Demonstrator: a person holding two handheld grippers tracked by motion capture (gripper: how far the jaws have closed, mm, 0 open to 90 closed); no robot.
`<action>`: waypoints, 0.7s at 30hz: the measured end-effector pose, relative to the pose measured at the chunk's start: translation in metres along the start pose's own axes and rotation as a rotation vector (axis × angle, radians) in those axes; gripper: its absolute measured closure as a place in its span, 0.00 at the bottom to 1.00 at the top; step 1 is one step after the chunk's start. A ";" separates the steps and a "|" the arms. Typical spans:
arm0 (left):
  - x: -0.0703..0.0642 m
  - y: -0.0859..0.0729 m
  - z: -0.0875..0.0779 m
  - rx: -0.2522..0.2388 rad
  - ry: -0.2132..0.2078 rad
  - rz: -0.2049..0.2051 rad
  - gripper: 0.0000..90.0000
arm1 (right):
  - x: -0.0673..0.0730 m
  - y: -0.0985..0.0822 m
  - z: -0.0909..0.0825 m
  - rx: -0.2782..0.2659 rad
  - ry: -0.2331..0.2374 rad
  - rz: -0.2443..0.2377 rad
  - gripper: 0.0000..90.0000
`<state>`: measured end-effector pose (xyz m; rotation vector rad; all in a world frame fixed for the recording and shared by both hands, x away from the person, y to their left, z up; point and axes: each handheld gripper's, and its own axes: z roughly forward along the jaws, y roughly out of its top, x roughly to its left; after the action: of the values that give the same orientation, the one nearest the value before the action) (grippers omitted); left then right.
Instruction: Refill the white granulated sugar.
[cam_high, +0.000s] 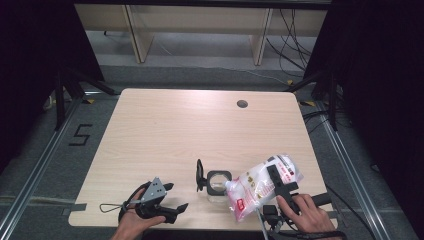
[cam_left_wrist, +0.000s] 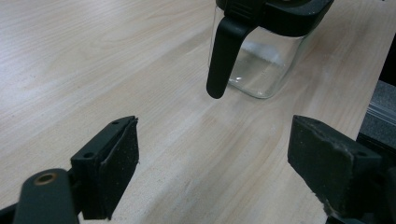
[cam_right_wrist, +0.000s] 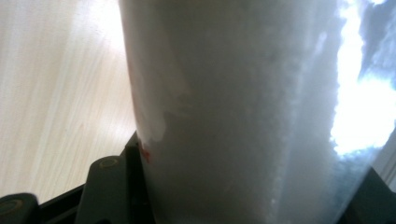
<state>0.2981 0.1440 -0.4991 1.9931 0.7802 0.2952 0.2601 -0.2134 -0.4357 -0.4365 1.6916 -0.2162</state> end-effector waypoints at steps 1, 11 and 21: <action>0.000 0.000 0.001 -0.007 -0.002 0.001 0.18 | 0.000 0.000 0.000 0.000 0.000 0.000 0.46; -0.001 0.000 0.000 0.002 -0.004 -0.001 0.18 | 0.000 -0.002 0.000 0.019 0.010 0.006 0.46; 0.000 0.000 0.000 0.009 -0.002 0.010 0.18 | -0.002 -0.002 -0.001 0.010 -0.005 -0.014 0.46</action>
<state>0.2980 0.1441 -0.4986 2.0057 0.7714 0.2963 0.2600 -0.2144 -0.4326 -0.4409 1.6827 -0.2336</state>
